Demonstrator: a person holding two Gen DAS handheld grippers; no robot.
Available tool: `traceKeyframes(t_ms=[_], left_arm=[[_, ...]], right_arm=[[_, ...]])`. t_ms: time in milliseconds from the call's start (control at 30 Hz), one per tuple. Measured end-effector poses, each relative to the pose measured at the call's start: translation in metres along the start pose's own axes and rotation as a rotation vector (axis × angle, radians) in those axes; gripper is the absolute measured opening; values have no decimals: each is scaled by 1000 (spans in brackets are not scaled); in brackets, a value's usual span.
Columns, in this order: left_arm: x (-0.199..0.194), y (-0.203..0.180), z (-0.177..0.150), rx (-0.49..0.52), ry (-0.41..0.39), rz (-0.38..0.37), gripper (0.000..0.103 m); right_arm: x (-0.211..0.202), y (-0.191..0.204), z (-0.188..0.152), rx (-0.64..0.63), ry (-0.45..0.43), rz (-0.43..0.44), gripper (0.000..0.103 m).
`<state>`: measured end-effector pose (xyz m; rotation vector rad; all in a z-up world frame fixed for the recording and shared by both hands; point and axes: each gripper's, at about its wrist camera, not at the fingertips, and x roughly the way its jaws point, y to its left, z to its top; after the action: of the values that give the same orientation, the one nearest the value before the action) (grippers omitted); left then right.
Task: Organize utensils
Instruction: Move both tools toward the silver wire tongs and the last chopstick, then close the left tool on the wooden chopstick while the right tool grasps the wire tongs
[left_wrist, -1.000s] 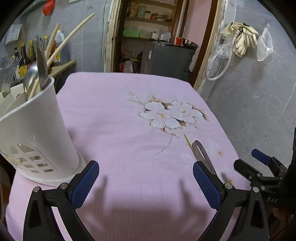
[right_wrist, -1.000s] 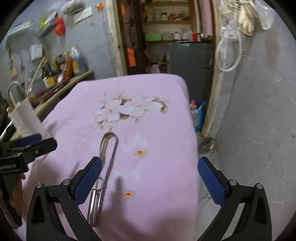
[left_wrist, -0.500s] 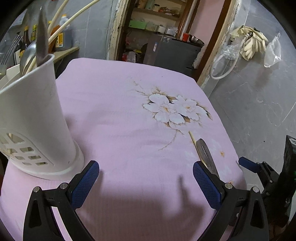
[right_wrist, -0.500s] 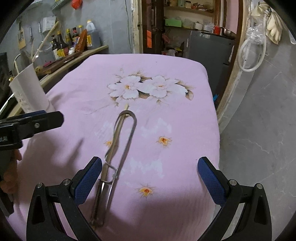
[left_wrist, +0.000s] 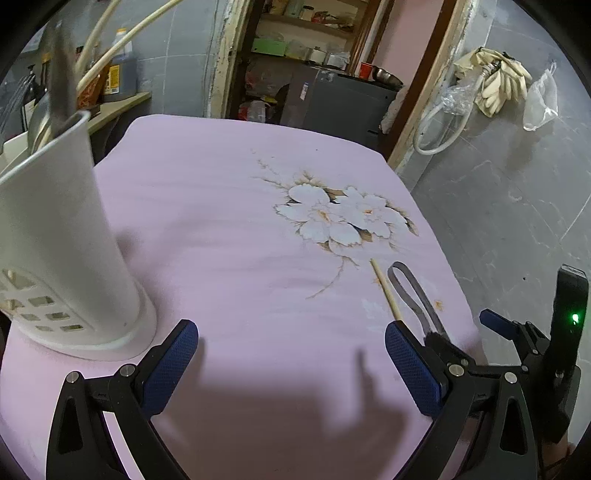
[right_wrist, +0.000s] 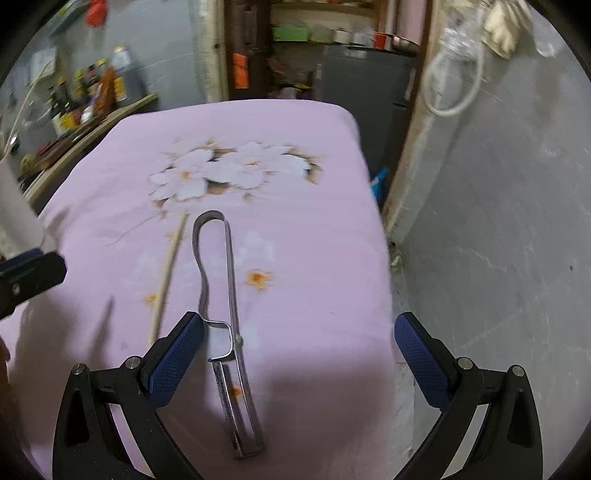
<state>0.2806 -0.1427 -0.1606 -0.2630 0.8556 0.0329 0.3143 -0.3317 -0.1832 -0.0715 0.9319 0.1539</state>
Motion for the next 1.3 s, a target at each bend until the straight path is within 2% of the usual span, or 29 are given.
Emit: traceKeyframes(t_ms=[167,233,400,500,567,767,833,967,1133,1200,1300], left_arm=[[5,-9,4,39,11,-31,102],[8,-14,5,58,18,-49,98],[17,-26,9,95,40,-101,80],[22,-37,12,119,63,-140,67],[25,-44,14,136,82,-164,56],[44,-59,14,157,166,-209,30],[49,-61,14,154,175,-196,27],[53,-64,17,152,186,-192,26],[57,-73,17,197,171,-150,25],[56,-75,16,217,159,-116,17],[55,-71,18,197,165,-124,12]], right_arm=[[5,-14,1,50,5,6,101],[6,-17,0,52,6,12,100],[-1,-17,-5,32,-10,48,71],[-7,-16,-7,10,-27,86,59],[-9,-16,-8,-3,-36,110,54],[-12,-25,-4,-5,-68,176,53],[-10,-30,-3,5,-72,191,53],[-5,-36,-4,36,-64,205,53],[-2,-34,-4,53,-63,216,53],[0,-32,-2,54,-65,226,53],[3,-30,2,54,-71,244,53]])
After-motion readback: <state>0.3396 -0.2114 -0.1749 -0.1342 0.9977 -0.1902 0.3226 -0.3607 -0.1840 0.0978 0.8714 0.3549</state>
